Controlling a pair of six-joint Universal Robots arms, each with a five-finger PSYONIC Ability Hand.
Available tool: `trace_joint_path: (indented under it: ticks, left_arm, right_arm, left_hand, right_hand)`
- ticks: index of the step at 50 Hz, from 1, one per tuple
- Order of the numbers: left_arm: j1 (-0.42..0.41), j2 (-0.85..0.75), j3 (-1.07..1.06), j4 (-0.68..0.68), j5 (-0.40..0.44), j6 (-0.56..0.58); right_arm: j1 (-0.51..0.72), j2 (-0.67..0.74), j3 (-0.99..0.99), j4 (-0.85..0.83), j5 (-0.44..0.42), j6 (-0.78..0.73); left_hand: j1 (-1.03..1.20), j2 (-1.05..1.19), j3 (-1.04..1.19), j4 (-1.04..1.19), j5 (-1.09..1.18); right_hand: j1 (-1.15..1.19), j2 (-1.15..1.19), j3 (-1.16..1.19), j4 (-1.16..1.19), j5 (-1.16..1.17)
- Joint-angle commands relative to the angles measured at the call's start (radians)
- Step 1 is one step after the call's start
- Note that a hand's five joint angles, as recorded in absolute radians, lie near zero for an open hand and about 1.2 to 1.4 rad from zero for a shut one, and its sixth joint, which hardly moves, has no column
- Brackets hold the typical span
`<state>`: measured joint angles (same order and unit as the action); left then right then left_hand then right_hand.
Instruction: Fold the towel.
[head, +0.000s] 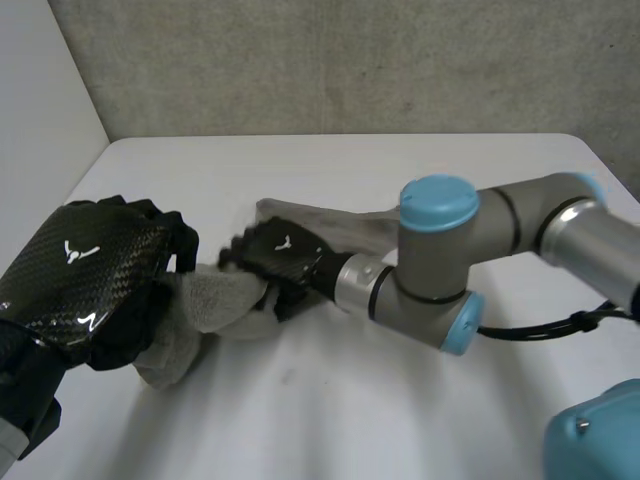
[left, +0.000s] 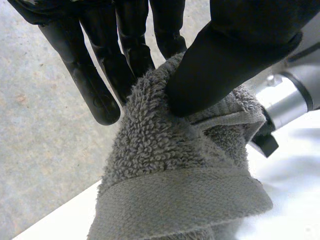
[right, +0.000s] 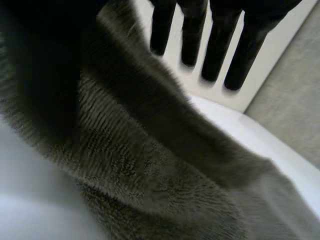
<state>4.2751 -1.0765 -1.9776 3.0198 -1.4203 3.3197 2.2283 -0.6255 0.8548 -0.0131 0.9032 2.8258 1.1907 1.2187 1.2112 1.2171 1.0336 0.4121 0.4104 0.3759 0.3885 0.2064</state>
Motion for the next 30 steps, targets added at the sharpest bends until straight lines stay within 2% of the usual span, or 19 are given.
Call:
trace_joint_path:
  ticks: [1, 3, 4, 5, 6, 8, 9, 11, 12, 15, 16, 17, 19, 20, 21, 25, 27, 28, 30]
  left_arm:
    - [0.008, 0.001, -0.018, 0.001, -0.008, 0.004]
    - [0.012, -0.008, -0.015, 0.002, -0.008, 0.006]
    - [0.017, -0.014, -0.009, 0.008, -0.005, 0.006]
    - [0.017, -0.014, -0.009, 0.008, -0.005, 0.006]
    - [0.028, -0.023, -0.004, 0.016, -0.003, 0.009]
    - [0.044, -0.040, 0.003, 0.031, -0.002, 0.011]
    - [0.067, -0.063, 0.011, 0.048, -0.002, 0.011]
    - [0.093, -0.085, 0.016, 0.068, -0.002, 0.011]
    - [0.121, -0.104, 0.019, 0.091, 0.000, 0.011]
    - [0.149, -0.120, 0.019, 0.110, 0.004, 0.009]
    - [0.170, -0.137, 0.017, 0.128, 0.006, 0.009]
    - [0.183, -0.158, 0.017, 0.146, 0.006, 0.006]
    - [0.183, -0.189, 0.017, 0.166, 0.006, 0.004]
    - [0.180, -0.222, 0.016, 0.184, 0.006, 0.004]
    - [0.180, -0.223, 0.016, 0.185, 0.006, 0.004]
    - [0.175, -0.296, 0.016, 0.235, 0.003, 0.001]
    - [0.176, -0.327, 0.016, 0.247, 0.003, 0.001]
    - [0.176, -0.353, 0.017, 0.255, 0.003, 0.003]
    - [0.176, -0.374, 0.017, 0.258, 0.001, 0.003]
  right_arm:
    - [0.025, 0.055, -0.082, -0.011, 0.068, -0.016]
    - [0.016, -0.003, -0.089, -0.024, 0.208, -0.020]
    - [0.016, -0.003, -0.089, -0.024, 0.209, -0.020]
    - [0.011, -0.057, -0.074, -0.025, 0.276, -0.022]
    - [0.011, -0.057, -0.074, -0.025, 0.276, -0.022]
    - [-0.034, -0.181, 0.014, -0.031, 0.383, -0.037]
    - [-0.035, -0.181, 0.015, -0.031, 0.384, -0.037]
    - [-0.073, -0.310, 0.157, -0.044, 0.420, -0.096]
    - [-0.073, -0.310, 0.158, -0.044, 0.421, -0.097]
    - [-0.084, -0.445, 0.307, -0.035, 0.459, -0.219]
    - [-0.085, -0.503, 0.381, -0.027, 0.504, -0.280]
    - [-0.085, -0.503, 0.382, -0.027, 0.505, -0.281]
    - [-0.073, -0.592, 0.513, 0.023, 0.645, -0.391]
    - [-0.073, -0.592, 0.513, 0.024, 0.646, -0.391]
    - [-0.073, -0.620, 0.562, 0.057, 0.704, -0.423]
    - [-0.039, -0.638, 0.644, 0.113, 0.750, -0.425]
    - [0.040, -0.631, 0.674, 0.163, 0.728, -0.366]
    - [0.040, -0.631, 0.675, 0.163, 0.727, -0.365]
    - [0.077, -0.596, 0.673, 0.231, 0.671, -0.265]
  left_hand:
    - [0.206, 0.178, 0.185, 0.179, 0.188]
    - [0.206, 0.178, 0.185, 0.179, 0.188]
    - [0.206, 0.178, 0.185, 0.179, 0.188]
    - [0.206, 0.178, 0.185, 0.179, 0.188]
    - [0.206, 0.178, 0.185, 0.179, 0.188]
    - [0.206, 0.178, 0.185, 0.179, 0.188]
    - [0.206, 0.178, 0.185, 0.179, 0.188]
    - [0.206, 0.178, 0.185, 0.179, 0.188]
    - [0.206, 0.178, 0.185, 0.179, 0.188]
    - [0.206, 0.178, 0.185, 0.179, 0.188]
    - [0.206, 0.178, 0.185, 0.179, 0.188]
    - [0.206, 0.178, 0.185, 0.179, 0.188]
    - [0.206, 0.178, 0.185, 0.179, 0.188]
    - [0.206, 0.178, 0.185, 0.179, 0.188]
    - [0.206, 0.178, 0.185, 0.179, 0.188]
    - [0.206, 0.178, 0.185, 0.179, 0.188]
    - [0.206, 0.178, 0.185, 0.179, 0.188]
    - [0.206, 0.178, 0.185, 0.179, 0.188]
    - [0.206, 0.178, 0.185, 0.179, 0.188]
  right_hand:
    - [0.984, 0.986, 1.020, 1.008, 1.015]
    - [0.984, 0.986, 1.020, 1.008, 1.015]
    - [0.984, 0.986, 1.020, 1.008, 1.015]
    - [0.984, 0.986, 1.020, 1.008, 1.015]
    - [0.984, 0.986, 1.020, 1.008, 1.015]
    - [0.984, 0.986, 1.020, 1.008, 1.015]
    - [0.984, 0.986, 1.020, 1.008, 1.015]
    - [0.984, 0.986, 1.020, 1.008, 1.015]
    - [0.984, 0.986, 1.020, 1.008, 1.015]
    - [0.984, 0.986, 1.020, 1.008, 1.015]
    - [0.984, 0.986, 1.020, 1.008, 1.015]
    - [0.984, 0.986, 1.020, 1.008, 1.015]
    - [0.984, 0.986, 1.020, 1.008, 1.015]
    - [0.984, 0.986, 1.020, 1.008, 1.015]
    - [0.984, 0.986, 1.020, 1.008, 1.015]
    - [0.984, 0.986, 1.020, 1.008, 1.015]
    - [0.984, 0.986, 1.020, 1.008, 1.015]
    - [0.984, 0.986, 1.020, 1.008, 1.015]
    - [0.984, 0.986, 1.020, 1.008, 1.015]
